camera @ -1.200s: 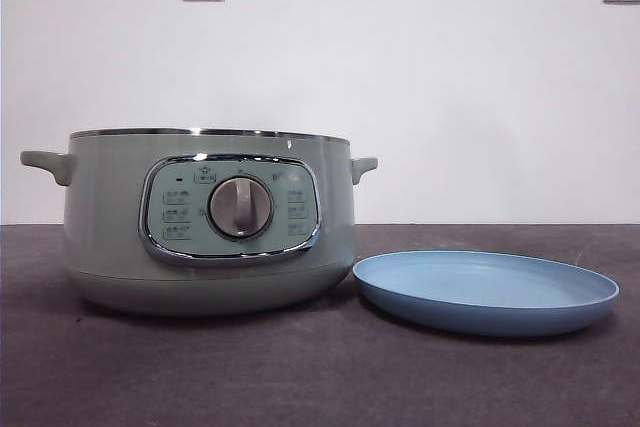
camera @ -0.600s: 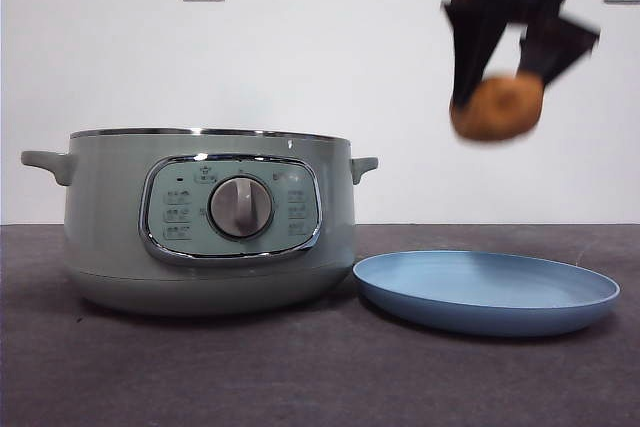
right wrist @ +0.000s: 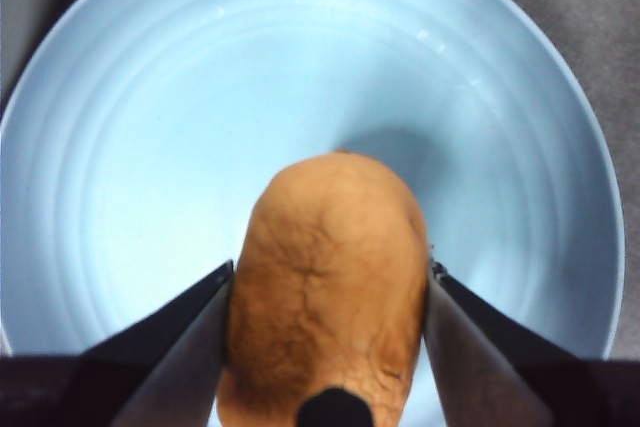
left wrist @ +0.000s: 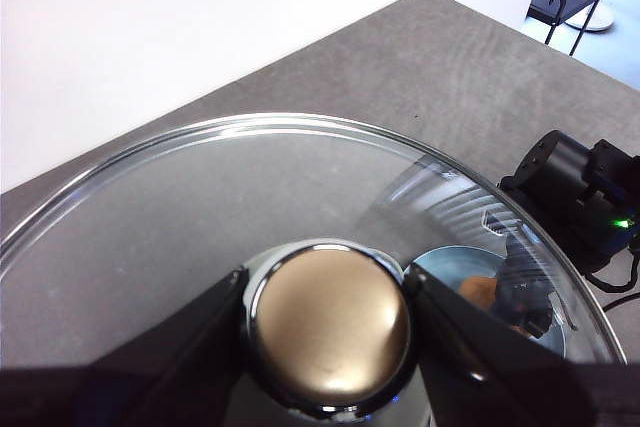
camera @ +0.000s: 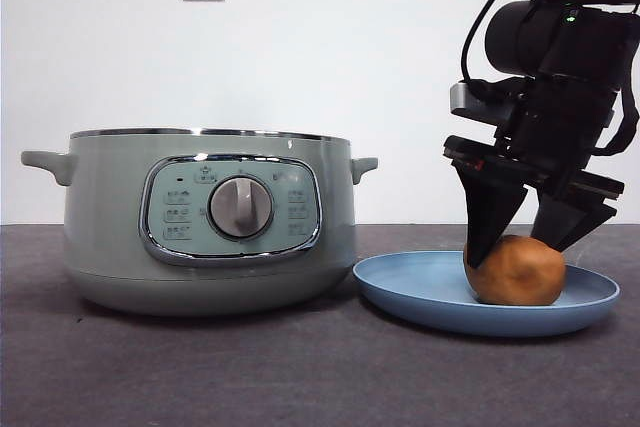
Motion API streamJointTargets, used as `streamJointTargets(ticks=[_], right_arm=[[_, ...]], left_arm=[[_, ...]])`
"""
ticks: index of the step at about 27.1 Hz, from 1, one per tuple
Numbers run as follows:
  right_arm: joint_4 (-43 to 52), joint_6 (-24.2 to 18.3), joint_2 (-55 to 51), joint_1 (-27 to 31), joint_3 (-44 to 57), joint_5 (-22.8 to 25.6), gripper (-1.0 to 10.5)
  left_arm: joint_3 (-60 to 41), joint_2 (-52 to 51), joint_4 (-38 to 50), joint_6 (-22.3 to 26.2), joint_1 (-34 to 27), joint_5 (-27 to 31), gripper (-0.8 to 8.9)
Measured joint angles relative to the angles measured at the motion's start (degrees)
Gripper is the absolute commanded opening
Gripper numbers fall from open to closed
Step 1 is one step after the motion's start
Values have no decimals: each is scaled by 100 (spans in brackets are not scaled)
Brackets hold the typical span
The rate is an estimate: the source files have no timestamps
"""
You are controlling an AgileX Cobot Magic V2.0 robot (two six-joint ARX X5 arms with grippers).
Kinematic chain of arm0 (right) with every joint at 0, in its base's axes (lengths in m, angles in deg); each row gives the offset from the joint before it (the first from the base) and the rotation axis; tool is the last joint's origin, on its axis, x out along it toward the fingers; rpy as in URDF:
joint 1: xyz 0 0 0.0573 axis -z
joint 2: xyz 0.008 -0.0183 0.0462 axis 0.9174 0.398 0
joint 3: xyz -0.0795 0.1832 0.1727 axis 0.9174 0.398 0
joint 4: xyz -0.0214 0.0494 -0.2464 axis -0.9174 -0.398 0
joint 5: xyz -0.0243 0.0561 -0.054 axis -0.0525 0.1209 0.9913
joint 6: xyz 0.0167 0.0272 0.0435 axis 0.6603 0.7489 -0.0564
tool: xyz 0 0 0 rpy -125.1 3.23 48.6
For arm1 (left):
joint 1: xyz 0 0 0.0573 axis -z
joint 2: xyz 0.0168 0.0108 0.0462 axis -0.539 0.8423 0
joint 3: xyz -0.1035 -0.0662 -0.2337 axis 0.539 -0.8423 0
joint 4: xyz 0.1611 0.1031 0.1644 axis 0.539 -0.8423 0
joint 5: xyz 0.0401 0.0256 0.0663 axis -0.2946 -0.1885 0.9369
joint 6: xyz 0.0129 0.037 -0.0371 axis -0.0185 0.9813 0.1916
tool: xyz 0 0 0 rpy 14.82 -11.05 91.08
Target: Take the potato out from the steamer,put the potato on the plate,close the lid
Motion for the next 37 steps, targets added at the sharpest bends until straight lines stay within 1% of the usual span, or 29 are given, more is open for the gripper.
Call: streamJointTargets(ticks=[1, 3, 4, 5, 6, 13, 16, 19, 26, 32, 37], right_arm=[[0, 31, 0, 0, 0, 0, 121], [0, 70, 0, 0, 0, 0, 385], [2, 72, 0, 0, 0, 2, 469], [2, 79, 0, 0, 0, 2, 524], [2, 90, 0, 0, 0, 0, 541], [-116, 151, 0, 0, -74, 9, 536], [-267, 153, -44, 0, -267, 9, 535], [-529, 155, -299, 0, -514, 7, 535], [-787, 155, -1488, 0, -1071, 7, 532], [-774, 267, -2627, 0, -1110, 9, 532], [-774, 334, -3421, 0, -1115, 17, 531]], left_arm=[[0, 0, -2, 0, 0, 0, -8], [0, 0, -2, 0, 0, 0, -8], [0, 0, -2, -2, 0, 0, -8], [0, 0, 0, -2, 0, 0, -8], [0, 0, 0, -2, 0, 0, -8], [0, 0, 2, -2, 0, 0, -8], [0, 0, 68, -2, 0, 0, -8], [0, 0, 212, -4, 0, 0, -8], [0, 7, 503, -4, 0, -9, -8], [0, 179, 903, -4, 70, -85, -8], [0, 457, 911, -4, 267, -101, -8]])
